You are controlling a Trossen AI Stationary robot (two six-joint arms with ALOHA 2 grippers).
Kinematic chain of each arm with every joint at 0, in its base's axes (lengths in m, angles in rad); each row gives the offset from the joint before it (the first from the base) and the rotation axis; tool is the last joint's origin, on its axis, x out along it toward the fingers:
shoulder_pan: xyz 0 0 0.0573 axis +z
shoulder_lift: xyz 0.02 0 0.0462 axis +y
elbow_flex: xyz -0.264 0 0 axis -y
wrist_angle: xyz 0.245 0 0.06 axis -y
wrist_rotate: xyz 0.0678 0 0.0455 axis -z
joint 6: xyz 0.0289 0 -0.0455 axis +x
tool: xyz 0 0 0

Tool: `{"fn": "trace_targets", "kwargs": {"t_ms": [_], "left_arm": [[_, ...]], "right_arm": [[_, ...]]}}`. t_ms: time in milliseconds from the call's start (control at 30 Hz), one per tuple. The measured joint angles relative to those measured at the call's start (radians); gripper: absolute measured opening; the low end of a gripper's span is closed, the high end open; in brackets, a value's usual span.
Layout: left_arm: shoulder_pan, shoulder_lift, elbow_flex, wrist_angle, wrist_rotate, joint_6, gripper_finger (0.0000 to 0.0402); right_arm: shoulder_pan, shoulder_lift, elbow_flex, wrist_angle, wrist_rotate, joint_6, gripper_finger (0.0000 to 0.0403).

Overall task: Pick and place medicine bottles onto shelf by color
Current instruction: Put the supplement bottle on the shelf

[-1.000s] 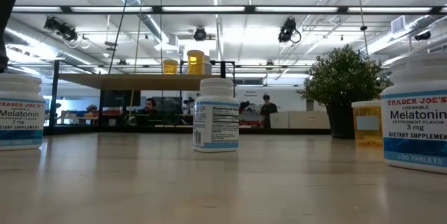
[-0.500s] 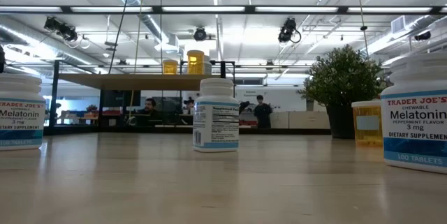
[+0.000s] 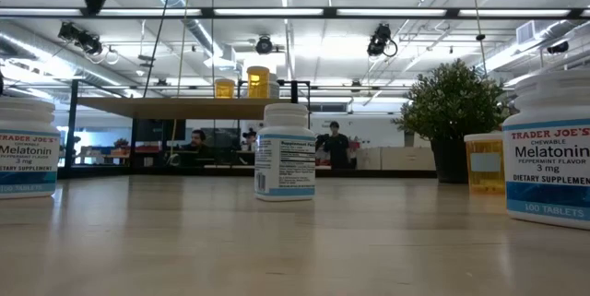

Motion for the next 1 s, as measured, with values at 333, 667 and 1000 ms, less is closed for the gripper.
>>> {"fn": "trace_targets", "kwargs": {"t_ms": [333,667,1000], "left_arm": [[-0.077,-0.102,-0.011,0.015,-0.187,0.053,0.0243],[-0.078,-0.265,-0.011,0.022,-0.384,-0.100,0.0238],[-0.078,-0.293,-0.010,0.032,-0.548,-0.246,0.0233]], "right_arm": [[0.105,0.275,0.024,0.168,-0.059,-0.056,0.0298],[0.164,0.517,0.178,0.254,-0.001,-0.100,0.0298],[0.195,0.647,0.180,0.251,-0.037,-0.178,0.0310]]}}
